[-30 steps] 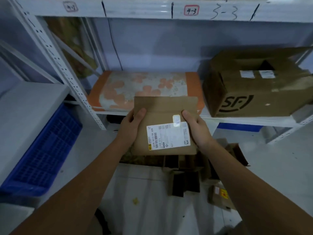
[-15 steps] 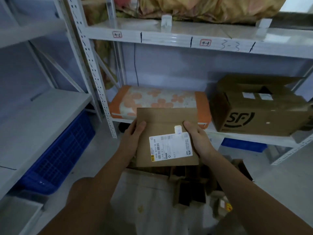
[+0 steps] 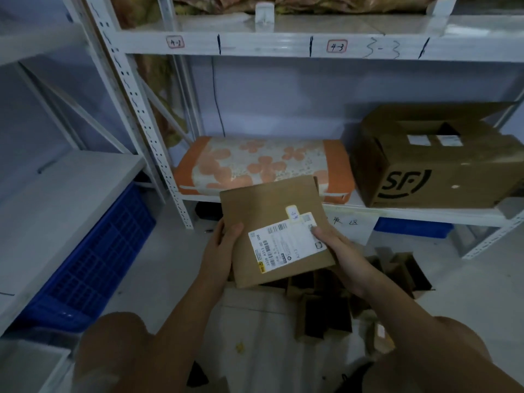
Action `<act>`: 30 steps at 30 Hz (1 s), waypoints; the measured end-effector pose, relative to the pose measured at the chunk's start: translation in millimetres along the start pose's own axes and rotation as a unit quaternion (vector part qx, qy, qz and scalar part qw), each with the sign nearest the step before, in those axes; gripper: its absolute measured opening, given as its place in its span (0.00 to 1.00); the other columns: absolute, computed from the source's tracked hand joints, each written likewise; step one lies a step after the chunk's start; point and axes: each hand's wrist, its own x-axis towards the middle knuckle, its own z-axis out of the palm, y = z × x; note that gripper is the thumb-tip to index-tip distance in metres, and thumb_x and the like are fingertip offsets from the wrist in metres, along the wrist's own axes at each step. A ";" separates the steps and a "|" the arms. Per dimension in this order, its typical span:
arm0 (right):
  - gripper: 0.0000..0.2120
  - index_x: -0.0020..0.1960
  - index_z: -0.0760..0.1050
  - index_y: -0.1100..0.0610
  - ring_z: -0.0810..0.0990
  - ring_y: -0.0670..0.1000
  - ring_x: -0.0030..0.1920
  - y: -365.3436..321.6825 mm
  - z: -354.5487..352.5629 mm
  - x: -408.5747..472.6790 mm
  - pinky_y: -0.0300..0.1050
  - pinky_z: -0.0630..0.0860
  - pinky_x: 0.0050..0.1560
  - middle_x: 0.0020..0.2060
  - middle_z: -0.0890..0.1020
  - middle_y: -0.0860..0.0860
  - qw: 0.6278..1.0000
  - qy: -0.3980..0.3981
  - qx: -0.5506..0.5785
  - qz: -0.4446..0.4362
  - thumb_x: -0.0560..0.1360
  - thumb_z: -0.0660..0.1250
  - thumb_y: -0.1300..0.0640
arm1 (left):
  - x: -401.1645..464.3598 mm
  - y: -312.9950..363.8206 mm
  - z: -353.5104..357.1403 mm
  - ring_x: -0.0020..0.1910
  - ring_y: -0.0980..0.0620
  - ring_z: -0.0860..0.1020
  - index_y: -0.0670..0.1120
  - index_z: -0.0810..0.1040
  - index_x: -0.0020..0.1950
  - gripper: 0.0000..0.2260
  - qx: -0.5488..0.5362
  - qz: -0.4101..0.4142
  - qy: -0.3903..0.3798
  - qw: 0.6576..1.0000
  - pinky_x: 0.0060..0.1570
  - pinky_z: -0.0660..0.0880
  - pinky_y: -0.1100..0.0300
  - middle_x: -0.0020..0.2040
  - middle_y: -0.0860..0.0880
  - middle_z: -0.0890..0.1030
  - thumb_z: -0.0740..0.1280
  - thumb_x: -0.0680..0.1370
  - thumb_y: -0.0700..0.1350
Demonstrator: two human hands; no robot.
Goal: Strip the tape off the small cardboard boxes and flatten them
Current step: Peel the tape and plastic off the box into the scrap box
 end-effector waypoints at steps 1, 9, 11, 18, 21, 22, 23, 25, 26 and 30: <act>0.17 0.68 0.75 0.47 0.84 0.52 0.59 5.7 -1.4 0.7 0.53 0.78 0.62 0.58 0.85 0.50 1.000 -0.011 0.000 0.017 0.80 0.65 0.45 | 2.2 -2.8 0.8 0.56 0.50 0.85 0.55 0.74 0.74 0.32 -0.002 -0.005 0.006 1.000 0.52 0.82 0.51 0.63 0.50 0.84 0.71 0.72 0.63; 0.20 0.69 0.75 0.49 0.81 0.56 0.64 27.0 -26.3 5.3 0.64 0.70 0.70 0.62 0.84 0.52 0.991 0.026 0.109 0.070 0.80 0.63 0.44 | 9.9 -7.2 12.1 0.65 0.51 0.81 0.58 0.70 0.78 0.41 0.004 -0.043 -0.033 0.999 0.66 0.77 0.44 0.69 0.53 0.80 0.73 0.69 0.73; 0.19 0.69 0.75 0.48 0.80 0.56 0.65 26.8 -30.7 4.1 0.65 0.69 0.71 0.63 0.83 0.52 0.985 0.026 0.155 0.070 0.81 0.61 0.44 | 4.1 0.1 16.7 0.62 0.55 0.81 0.57 0.65 0.80 0.42 -0.006 -0.014 -0.048 0.999 0.60 0.80 0.52 0.69 0.54 0.78 0.76 0.70 0.65; 0.18 0.68 0.76 0.48 0.79 0.57 0.67 24.7 -29.3 9.6 0.66 0.66 0.72 0.63 0.83 0.52 0.981 0.034 0.181 0.062 0.81 0.60 0.45 | -9.8 5.0 19.7 0.60 0.66 0.79 0.58 0.73 0.73 0.23 0.107 0.121 -0.036 0.986 0.54 0.76 0.72 0.68 0.53 0.78 0.68 0.77 0.55; 0.18 0.68 0.75 0.47 0.80 0.55 0.66 26.9 -23.5 12.0 0.65 0.67 0.72 0.62 0.84 0.51 0.985 0.043 0.156 0.059 0.81 0.63 0.44 | -13.5 0.5 12.8 0.63 0.73 0.72 0.58 0.75 0.72 0.24 0.186 0.127 -0.028 0.974 0.55 0.71 0.77 0.75 0.54 0.70 0.64 0.78 0.64; 0.18 0.68 0.75 0.47 0.80 0.55 0.65 28.0 -20.6 12.4 0.64 0.68 0.72 0.61 0.84 0.51 0.986 0.047 0.147 0.058 0.80 0.63 0.44 | -15.2 -2.4 11.5 0.65 0.70 0.73 0.60 0.74 0.72 0.24 0.188 0.120 -0.049 0.974 0.58 0.74 0.73 0.75 0.55 0.71 0.65 0.78 0.67; 0.19 0.68 0.75 0.47 0.80 0.55 0.65 29.4 -17.7 12.3 0.63 0.69 0.71 0.61 0.84 0.50 0.988 0.051 0.137 0.056 0.80 0.64 0.43 | -17.2 -5.5 10.5 0.66 0.66 0.74 0.64 0.74 0.72 0.24 0.190 0.118 -0.070 0.972 0.62 0.76 0.66 0.73 0.57 0.73 0.67 0.77 0.68; 0.19 0.68 0.75 0.45 0.81 0.55 0.64 31.8 -11.2 11.8 0.63 0.70 0.70 0.60 0.84 0.49 0.991 0.057 0.114 0.049 0.79 0.65 0.41 | -21.8 -11.6 7.8 0.68 0.61 0.75 0.70 0.71 0.73 0.28 0.224 0.125 -0.082 0.963 0.66 0.76 0.53 0.70 0.60 0.75 0.71 0.74 0.65; 0.20 0.68 0.75 0.45 0.81 0.54 0.64 32.1 -8.0 10.7 0.63 0.70 0.70 0.60 0.84 0.48 0.992 0.058 0.105 0.045 0.78 0.65 0.40 | -23.1 -14.3 5.6 0.68 0.60 0.76 0.69 0.68 0.75 0.31 0.243 0.131 -0.075 0.958 0.67 0.76 0.49 0.70 0.60 0.75 0.73 0.73 0.64; 0.20 0.68 0.75 0.44 0.81 0.53 0.64 29.4 -2.5 4.6 0.62 0.71 0.69 0.60 0.84 0.47 0.993 0.064 0.090 0.031 0.78 0.66 0.39 | -26.8 -13.8 -3.6 0.65 0.62 0.77 0.64 0.69 0.77 0.34 0.272 0.148 -0.028 0.950 0.65 0.77 0.52 0.67 0.62 0.77 0.75 0.72 0.61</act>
